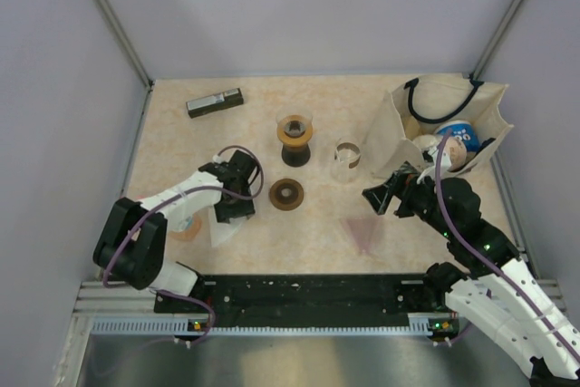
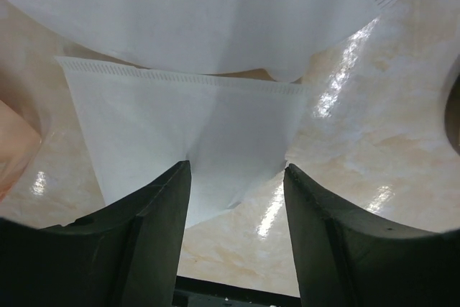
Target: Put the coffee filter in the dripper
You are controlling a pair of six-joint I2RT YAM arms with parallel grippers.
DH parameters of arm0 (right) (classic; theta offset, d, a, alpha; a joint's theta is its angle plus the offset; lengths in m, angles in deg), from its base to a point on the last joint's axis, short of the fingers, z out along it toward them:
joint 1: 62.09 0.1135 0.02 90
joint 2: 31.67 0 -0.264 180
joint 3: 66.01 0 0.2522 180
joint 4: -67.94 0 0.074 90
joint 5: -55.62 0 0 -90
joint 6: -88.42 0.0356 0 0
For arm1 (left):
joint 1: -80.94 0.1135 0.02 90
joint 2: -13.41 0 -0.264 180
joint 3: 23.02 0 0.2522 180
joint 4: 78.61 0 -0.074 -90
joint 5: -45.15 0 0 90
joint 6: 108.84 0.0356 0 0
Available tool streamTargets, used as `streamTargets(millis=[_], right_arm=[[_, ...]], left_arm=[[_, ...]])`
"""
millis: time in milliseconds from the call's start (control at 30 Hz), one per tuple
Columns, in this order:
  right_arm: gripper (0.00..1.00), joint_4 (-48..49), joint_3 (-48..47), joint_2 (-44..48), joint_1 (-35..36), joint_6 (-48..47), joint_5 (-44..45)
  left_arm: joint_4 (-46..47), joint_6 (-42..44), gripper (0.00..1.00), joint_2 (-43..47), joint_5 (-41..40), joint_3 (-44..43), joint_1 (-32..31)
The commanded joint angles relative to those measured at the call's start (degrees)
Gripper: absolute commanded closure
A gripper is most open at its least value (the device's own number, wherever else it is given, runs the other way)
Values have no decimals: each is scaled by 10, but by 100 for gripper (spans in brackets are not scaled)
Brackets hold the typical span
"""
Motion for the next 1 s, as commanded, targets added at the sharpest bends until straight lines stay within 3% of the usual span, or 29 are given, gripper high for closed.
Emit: streamTargets(millis=[0, 100, 300, 567, 833, 967], right_arm=[[1, 7, -4, 6, -4, -10, 6], [1, 8, -4, 8, -3, -15, 21], [2, 8, -2, 8, -3, -21, 26], [1, 10, -4, 8, -4, -26, 32], [2, 11, -2, 8, -4, -24, 34], [2, 12, 0, 8, -4, -23, 36]], left_arm=[[-9, 9, 37, -16, -13, -35, 1], [-12, 13, 33, -34, -13, -44, 1], [-32, 8, 35, -78, -25, -60, 0], [-24, -1, 60, -85, -10, -48, 1], [-22, -1, 100, -83, -6, -46, 0], [-14, 3, 100, -62, 6, -44, 1]])
